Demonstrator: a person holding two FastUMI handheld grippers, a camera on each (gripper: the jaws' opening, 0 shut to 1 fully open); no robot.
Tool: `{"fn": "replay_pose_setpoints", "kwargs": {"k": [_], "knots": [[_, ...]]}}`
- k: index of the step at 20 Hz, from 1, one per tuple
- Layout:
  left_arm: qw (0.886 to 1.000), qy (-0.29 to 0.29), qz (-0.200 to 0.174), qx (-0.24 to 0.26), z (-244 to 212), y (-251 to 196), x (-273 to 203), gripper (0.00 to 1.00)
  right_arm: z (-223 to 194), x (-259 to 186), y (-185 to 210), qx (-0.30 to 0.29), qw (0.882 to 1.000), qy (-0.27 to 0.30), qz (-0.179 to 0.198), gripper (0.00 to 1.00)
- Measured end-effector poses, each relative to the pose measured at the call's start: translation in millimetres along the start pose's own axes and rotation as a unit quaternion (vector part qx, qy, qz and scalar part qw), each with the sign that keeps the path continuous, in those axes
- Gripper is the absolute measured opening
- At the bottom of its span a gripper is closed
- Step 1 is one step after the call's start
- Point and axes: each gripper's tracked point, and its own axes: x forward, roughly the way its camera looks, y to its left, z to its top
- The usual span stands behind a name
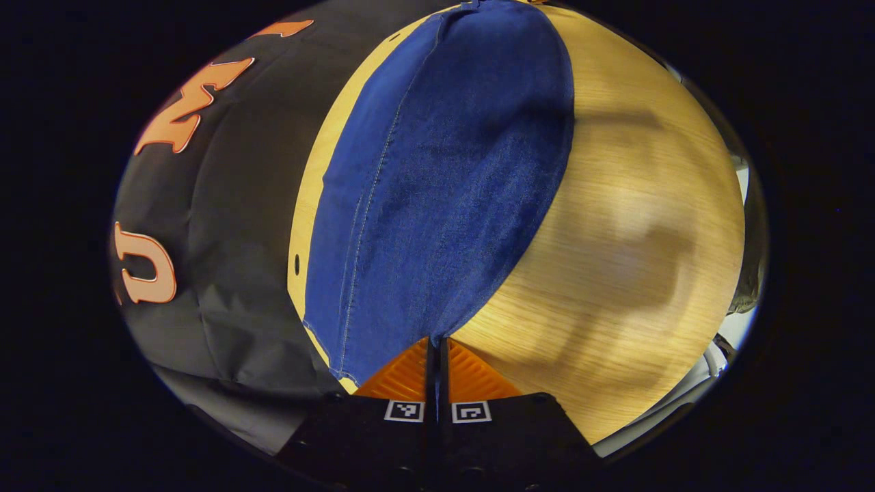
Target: Grasp the waist and the cuffs of the jeans and fold them to make the two legs overlap; first hold the waist and fold one-third of the jeans toward the cuffs, then hold the cuffs and fold the remaining one-third in the same direction to finish folding.
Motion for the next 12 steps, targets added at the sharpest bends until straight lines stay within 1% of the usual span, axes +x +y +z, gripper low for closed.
{"fn": "replay_pose_setpoints", "kwargs": {"k": [2,4,6,8,10,12], "knots": [[1.0,-0.001,-0.001,0.009,-1,-1,0,0.01,2,7,1,-0.001,1.0,-0.002,0.007,0.97],[1.0,-0.001,-0.006,0.001,-1,0,1,0.01,5,13,-6,-0.009,1.0,-0.004,0.005,0.97],[1.0,-0.001,-0.009,-0.011,0,2,2,0.01,7,19,-12,-0.006,1.0,-0.006,0.002,0.97],[1.0,0.001,-0.01,-0.012,1,2,3,0.01,9,28,-19,-0.002,1.0,-0.005,-0.002,0.97],[1.0,0.002,-0.011,-0.009,2,2,3,0.01,10,34,-22,0.004,1.0,-0.002,0.0,0.95],[1.0,0.002,-0.011,-0.01,1,1,2,0.01,11,39,-14,0.0,1.0,0.003,0.016,0.89]]}}
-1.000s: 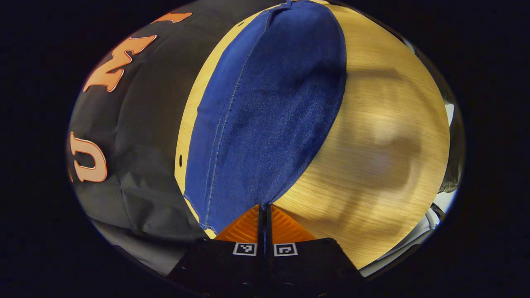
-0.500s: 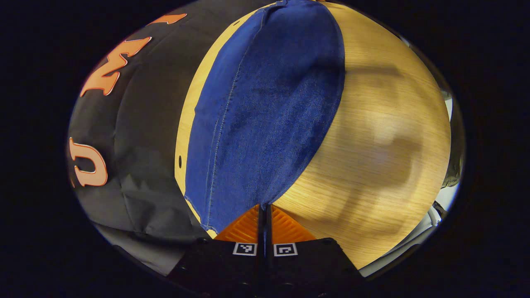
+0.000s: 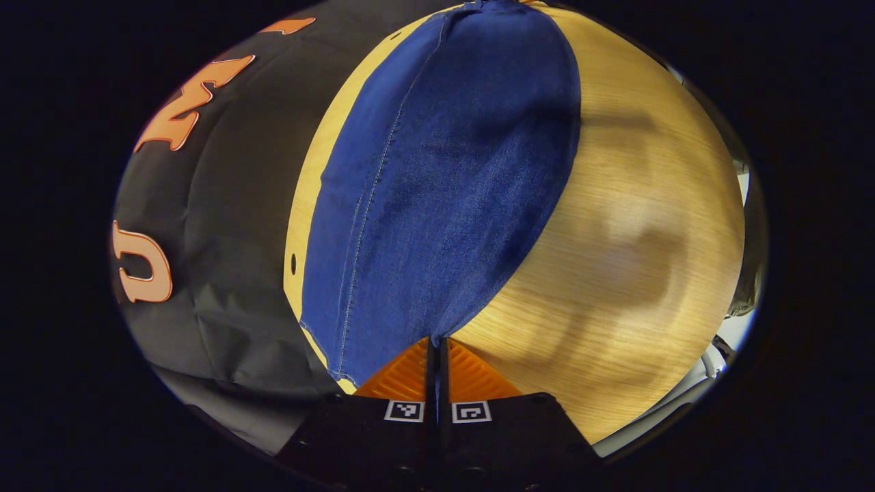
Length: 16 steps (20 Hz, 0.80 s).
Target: Grasp the waist and the cuffs of the jeans and fold them to make the two legs overlap; first hold the waist and fold one-third of the jeans toward the cuffs, then hold the cuffs and fold the remaining one-third in the same direction to finish folding.
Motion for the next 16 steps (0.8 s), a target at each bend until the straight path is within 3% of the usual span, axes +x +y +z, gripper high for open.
{"fn": "replay_pose_setpoints", "kwargs": {"k": [2,4,5,11,16], "knots": [[1.0,0.0,0.001,-0.004,-1,1,0,0.01,1,9,12,-0.009,1.0,0.005,0.011,0.51],[1.0,0.001,-0.001,-0.004,0,1,1,0.01,1,-17,6,-0.02,1.0,0.002,-0.011,0.13],[1.0,0.0,-0.003,-0.002,0,1,1,0.01,-2,8,5,-0.01,1.0,0.008,-0.011,0.06],[0.999,0.004,-0.022,-0.03,1,17,-4,0.01,-2,-7,5,0.049,0.997,-0.012,0.06,0.06],[0.995,-0.018,-0.099,0.004,-3,22,-20,0.01,0,-32,-20,0.094,0.989,0.004,0.116,0.06]]}}
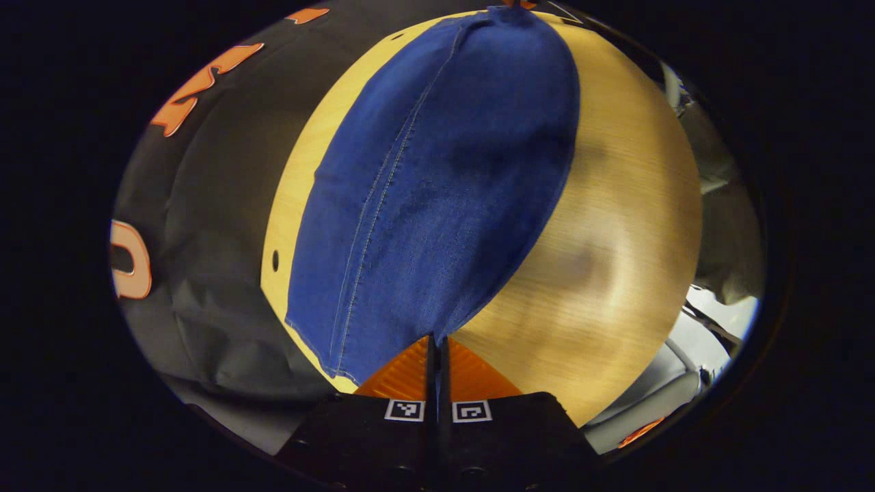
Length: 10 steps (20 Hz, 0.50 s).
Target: Grasp the waist and the cuffs of the jeans and fold them to make the two legs overlap; first hold the waist and fold one-third of the jeans toward the cuffs, then hold the cuffs and fold the remaining one-third in the same direction to finish folding.
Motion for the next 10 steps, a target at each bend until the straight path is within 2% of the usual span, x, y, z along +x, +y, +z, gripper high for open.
{"fn": "replay_pose_setpoints", "kwargs": {"k": [6,10], "knots": [[0.996,-0.031,-0.085,-0.011,1,65,-30,0.01,18,-32,-33,0.051,0.998,0.016,0.043,0.06],[0.987,-0.034,-0.156,0.017,10,92,-51,0.01,21,-36,-57,0.076,0.994,0.015,0.082,0.06]]}}
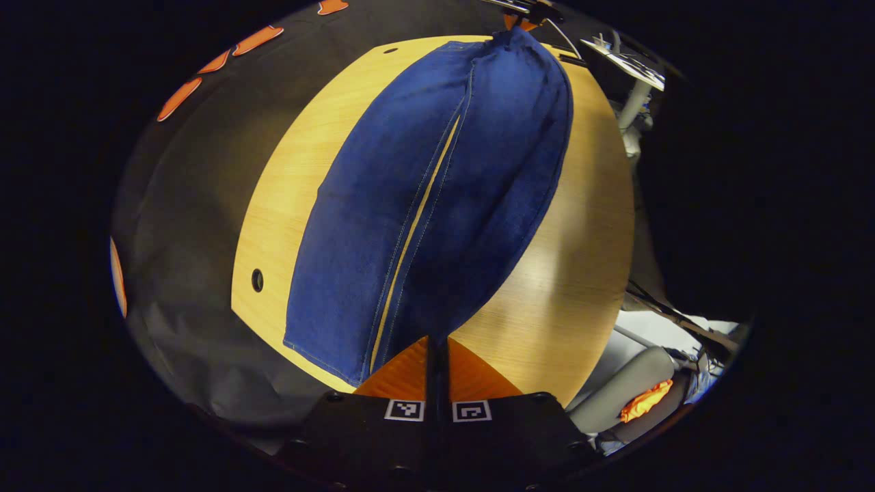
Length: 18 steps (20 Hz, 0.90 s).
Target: Grasp the waist and the cuffs of the jeans and fold them to make the two legs overlap; first hold the waist and fold one-third of the jeans toward the cuffs, then hold the cuffs and fold the remaining one-third in the same direction to finish folding.
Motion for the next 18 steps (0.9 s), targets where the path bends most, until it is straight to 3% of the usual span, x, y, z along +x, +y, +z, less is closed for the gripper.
{"fn": "replay_pose_setpoints", "kwargs": {"k": [3,5,8,10,16,18], "knots": [[1.0,0.005,-0.022,0.014,8,39,-9,0.01,7,-1,-29,0.023,1.0,-0.002,0.016,0.06],[1.0,0.009,-0.014,0.012,8,80,-3,0.01,14,4,-45,0.041,0.999,-0.003,0.027,0.06],[0.999,0.025,-0.037,0.017,7,115,8,0.01,18,14,-65,0.063,0.997,0.008,0.052,0.1],[0.998,0.037,-0.041,0.026,8,142,27,0.01,25,31,-87,0.088,0.995,0.014,0.052,0.06],[0.997,0.06,-0.011,0.039,18,208,102,0.01,55,102,-134,0.181,0.983,0.025,0.022,0.06],[0.997,0.059,0.026,0.047,21,232,115,0.05,59,118,-145,0.196,0.98,0.03,0.005,0.06]]}}
